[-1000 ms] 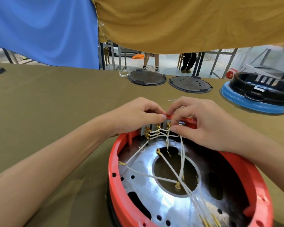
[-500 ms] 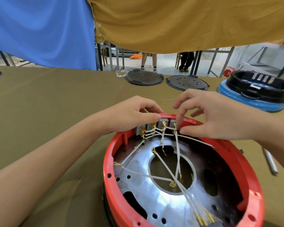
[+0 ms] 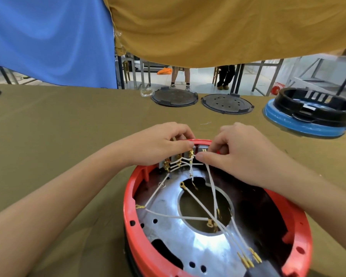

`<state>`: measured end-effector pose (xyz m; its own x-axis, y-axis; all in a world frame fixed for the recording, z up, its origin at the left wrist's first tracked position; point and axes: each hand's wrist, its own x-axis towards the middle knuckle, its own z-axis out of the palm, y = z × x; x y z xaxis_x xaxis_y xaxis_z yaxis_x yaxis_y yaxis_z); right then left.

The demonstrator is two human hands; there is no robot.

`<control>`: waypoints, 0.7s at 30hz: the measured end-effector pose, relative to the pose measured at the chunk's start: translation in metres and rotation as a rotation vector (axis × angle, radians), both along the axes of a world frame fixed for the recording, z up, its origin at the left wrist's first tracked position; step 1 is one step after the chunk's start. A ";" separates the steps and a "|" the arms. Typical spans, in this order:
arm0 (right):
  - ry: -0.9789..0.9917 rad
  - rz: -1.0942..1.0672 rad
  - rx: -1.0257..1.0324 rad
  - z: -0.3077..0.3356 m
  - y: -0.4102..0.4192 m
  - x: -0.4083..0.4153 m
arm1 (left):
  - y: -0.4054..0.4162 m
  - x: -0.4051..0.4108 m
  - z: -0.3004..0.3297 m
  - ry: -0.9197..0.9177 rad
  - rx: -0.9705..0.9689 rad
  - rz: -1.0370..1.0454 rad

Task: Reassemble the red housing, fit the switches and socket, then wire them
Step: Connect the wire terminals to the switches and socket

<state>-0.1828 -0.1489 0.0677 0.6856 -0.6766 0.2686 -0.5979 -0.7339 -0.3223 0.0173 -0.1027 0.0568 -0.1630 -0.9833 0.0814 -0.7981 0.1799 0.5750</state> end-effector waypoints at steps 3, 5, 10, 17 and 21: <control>-0.074 -0.062 0.090 0.000 0.000 0.000 | 0.000 -0.002 -0.001 -0.002 -0.009 0.007; -0.083 -0.075 0.135 0.001 0.001 -0.001 | 0.000 -0.003 -0.002 0.000 -0.012 0.010; -0.076 -0.040 0.251 0.002 0.003 -0.002 | 0.000 -0.003 -0.003 0.015 -0.008 0.015; -0.097 0.061 0.228 0.014 -0.003 -0.009 | 0.001 -0.004 -0.002 0.042 -0.002 0.014; 0.067 0.148 0.100 0.014 -0.005 -0.011 | 0.002 -0.006 -0.001 0.057 0.005 0.014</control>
<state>-0.1942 -0.1537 0.0815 0.7938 -0.5881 0.1550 -0.5085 -0.7816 -0.3613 0.0109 -0.1006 0.0556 -0.1440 -0.9859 0.0852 -0.7664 0.1655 0.6207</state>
